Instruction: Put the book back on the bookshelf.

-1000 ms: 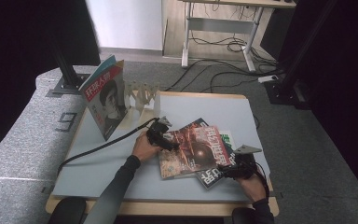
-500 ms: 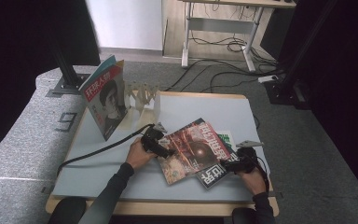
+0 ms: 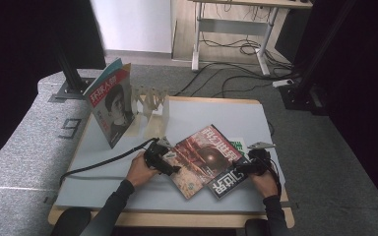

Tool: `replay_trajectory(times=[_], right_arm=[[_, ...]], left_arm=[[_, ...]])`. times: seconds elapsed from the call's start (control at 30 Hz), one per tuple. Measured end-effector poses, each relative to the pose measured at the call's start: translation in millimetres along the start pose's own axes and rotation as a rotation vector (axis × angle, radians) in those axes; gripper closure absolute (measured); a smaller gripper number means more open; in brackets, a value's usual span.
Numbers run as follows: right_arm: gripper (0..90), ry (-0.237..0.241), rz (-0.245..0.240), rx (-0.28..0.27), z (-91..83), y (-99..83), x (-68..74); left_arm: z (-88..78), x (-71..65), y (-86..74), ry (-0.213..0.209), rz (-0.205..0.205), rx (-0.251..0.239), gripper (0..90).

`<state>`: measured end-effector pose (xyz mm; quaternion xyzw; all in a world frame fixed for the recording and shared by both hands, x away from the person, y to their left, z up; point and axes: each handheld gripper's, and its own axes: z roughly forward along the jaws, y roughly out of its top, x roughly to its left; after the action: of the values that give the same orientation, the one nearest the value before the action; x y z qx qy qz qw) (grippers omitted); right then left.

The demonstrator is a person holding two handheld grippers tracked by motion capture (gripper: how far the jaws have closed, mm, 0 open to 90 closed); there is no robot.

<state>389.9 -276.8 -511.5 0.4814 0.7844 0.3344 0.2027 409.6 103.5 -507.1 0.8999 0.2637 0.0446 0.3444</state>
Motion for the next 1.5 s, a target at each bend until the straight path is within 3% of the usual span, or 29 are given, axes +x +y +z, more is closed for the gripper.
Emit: replay_trajectory(times=[0.3,0.47,0.53,0.67,0.83,1.17,1.4,1.43,1.5], right_arm=[[8.6,-0.013,-0.03,0.018,7.3,15.5,-2.6],[8.6,0.044,-0.03,-0.016,-1.8,18.9,8.9],[8.4,0.056,-0.03,-0.015,-2.5,18.7,11.3],[6.3,0.125,-0.051,0.009,-3.8,13.8,31.3],[3.0,0.149,-0.061,0.034,1.1,9.5,44.2],[2.1,0.147,-0.048,0.029,8.4,14.5,43.6],[1.2,0.143,-0.048,0.025,17.1,22.1,45.3],[1.2,0.143,-0.048,0.026,18.5,23.5,45.5],[1.5,0.142,-0.048,0.025,18.4,23.4,45.8]], left_arm=[[-7.9,-10.2,-13.7,-0.044,0.003,-0.006,1.8],[-9.5,-16.1,-18.0,-0.056,0.011,-0.01,2.0],[-10.0,-17.2,-18.9,-0.061,0.013,-0.01,2.0],[-12.1,-23.4,-23.8,-0.081,0.016,-0.016,2.6],[-13.7,-29.2,-27.9,-0.089,0.023,-0.017,3.0],[-16.7,-36.4,-34.4,-0.106,0.054,0.003,0.0],[-25.2,-36.1,-44.1,-0.1,0.057,-0.025,8.6],[-27.5,-34.4,-47.0,-0.098,0.058,-0.031,14.7],[-28.3,-33.3,-49.2,-0.092,0.059,-0.036,18.0]])
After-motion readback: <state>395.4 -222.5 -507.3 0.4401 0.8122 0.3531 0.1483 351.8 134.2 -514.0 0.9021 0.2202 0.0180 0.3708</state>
